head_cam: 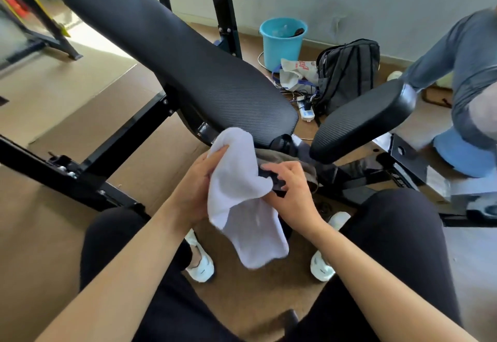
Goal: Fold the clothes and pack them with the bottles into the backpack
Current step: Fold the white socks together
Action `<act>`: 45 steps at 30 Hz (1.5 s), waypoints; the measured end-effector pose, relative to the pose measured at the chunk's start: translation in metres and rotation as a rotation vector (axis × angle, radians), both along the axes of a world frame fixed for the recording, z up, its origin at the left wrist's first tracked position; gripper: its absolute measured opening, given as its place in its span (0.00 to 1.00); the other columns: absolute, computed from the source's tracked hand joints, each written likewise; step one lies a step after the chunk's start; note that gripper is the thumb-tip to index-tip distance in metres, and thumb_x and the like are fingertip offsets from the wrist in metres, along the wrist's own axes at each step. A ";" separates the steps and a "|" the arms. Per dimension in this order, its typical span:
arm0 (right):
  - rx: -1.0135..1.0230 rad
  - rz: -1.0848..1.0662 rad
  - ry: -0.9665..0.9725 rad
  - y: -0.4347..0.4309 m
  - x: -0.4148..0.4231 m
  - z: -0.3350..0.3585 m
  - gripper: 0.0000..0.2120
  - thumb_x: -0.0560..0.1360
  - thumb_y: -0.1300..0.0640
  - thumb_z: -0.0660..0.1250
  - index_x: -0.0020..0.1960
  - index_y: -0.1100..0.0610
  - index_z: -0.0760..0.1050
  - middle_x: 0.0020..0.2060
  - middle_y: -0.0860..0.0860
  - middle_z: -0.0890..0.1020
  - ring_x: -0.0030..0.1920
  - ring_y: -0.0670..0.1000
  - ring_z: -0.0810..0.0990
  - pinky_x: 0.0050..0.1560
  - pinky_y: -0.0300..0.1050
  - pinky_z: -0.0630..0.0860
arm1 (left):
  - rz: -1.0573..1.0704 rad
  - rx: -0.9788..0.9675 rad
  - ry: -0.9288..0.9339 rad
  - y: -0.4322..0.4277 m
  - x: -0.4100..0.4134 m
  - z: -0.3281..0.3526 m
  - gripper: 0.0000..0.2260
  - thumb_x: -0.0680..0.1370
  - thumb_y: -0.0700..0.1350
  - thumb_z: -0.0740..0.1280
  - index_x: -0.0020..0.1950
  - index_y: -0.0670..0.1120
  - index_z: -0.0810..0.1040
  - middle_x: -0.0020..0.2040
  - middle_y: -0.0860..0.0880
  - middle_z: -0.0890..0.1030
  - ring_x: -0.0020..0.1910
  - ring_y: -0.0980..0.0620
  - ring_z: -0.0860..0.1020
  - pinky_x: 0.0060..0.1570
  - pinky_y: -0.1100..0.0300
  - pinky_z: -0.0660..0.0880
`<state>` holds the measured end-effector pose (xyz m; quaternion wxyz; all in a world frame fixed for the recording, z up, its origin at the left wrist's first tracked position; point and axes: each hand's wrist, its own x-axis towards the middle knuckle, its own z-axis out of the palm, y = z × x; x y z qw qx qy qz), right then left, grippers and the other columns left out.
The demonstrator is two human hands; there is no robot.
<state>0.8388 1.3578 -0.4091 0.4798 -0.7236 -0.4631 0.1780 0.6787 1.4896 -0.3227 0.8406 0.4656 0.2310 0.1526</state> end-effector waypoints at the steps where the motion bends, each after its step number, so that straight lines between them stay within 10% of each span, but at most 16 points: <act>1: -0.029 0.068 0.013 -0.002 -0.004 -0.001 0.12 0.75 0.56 0.76 0.58 0.48 0.82 0.52 0.42 0.77 0.57 0.44 0.74 0.58 0.46 0.74 | 0.004 -0.018 0.023 -0.002 -0.005 -0.003 0.31 0.64 0.59 0.81 0.62 0.47 0.80 0.52 0.47 0.86 0.51 0.50 0.85 0.48 0.57 0.83; 5: -0.220 0.177 0.305 -0.013 -0.012 -0.002 0.13 0.79 0.47 0.71 0.50 0.57 0.81 0.43 0.52 0.85 0.47 0.50 0.84 0.51 0.54 0.80 | 0.211 -0.095 0.148 0.000 -0.009 -0.029 0.12 0.83 0.52 0.63 0.55 0.45 0.80 0.38 0.50 0.86 0.39 0.54 0.85 0.37 0.61 0.82; 12: -0.277 0.155 0.345 -0.022 -0.010 -0.004 0.12 0.76 0.54 0.74 0.50 0.62 0.77 0.41 0.59 0.80 0.40 0.49 0.78 0.42 0.49 0.76 | 0.195 0.301 0.764 0.019 -0.031 -0.125 0.20 0.77 0.51 0.73 0.65 0.42 0.78 0.68 0.39 0.76 0.69 0.39 0.74 0.66 0.43 0.72; 19: -0.429 0.210 0.391 -0.025 -0.020 -0.003 0.12 0.74 0.49 0.70 0.38 0.54 0.71 0.35 0.49 0.73 0.37 0.46 0.71 0.40 0.43 0.67 | -0.314 0.692 0.438 -0.018 -0.013 -0.114 0.16 0.75 0.54 0.73 0.63 0.56 0.79 0.63 0.55 0.79 0.63 0.60 0.75 0.59 0.65 0.73; 29: -0.367 0.190 0.528 -0.022 -0.009 -0.001 0.11 0.81 0.62 0.63 0.40 0.61 0.73 0.35 0.54 0.72 0.38 0.50 0.70 0.38 0.38 0.68 | -0.323 0.917 0.537 -0.011 -0.010 -0.139 0.09 0.83 0.52 0.65 0.44 0.53 0.80 0.39 0.52 0.80 0.40 0.53 0.77 0.43 0.50 0.74; 37: -0.151 -0.098 0.517 -0.024 0.024 -0.003 0.13 0.80 0.61 0.63 0.40 0.68 0.73 0.33 0.54 0.72 0.37 0.53 0.69 0.41 0.46 0.67 | 0.072 0.904 0.821 0.020 -0.015 -0.139 0.15 0.82 0.44 0.65 0.35 0.53 0.76 0.36 0.51 0.78 0.39 0.50 0.76 0.35 0.58 0.66; 45: -0.161 -0.191 0.422 -0.025 0.035 -0.008 0.14 0.83 0.51 0.64 0.46 0.61 0.76 0.38 0.54 0.78 0.39 0.52 0.74 0.43 0.50 0.72 | 0.503 0.354 0.540 0.022 -0.009 -0.128 0.10 0.81 0.43 0.68 0.42 0.52 0.85 0.44 0.46 0.83 0.47 0.47 0.79 0.46 0.52 0.75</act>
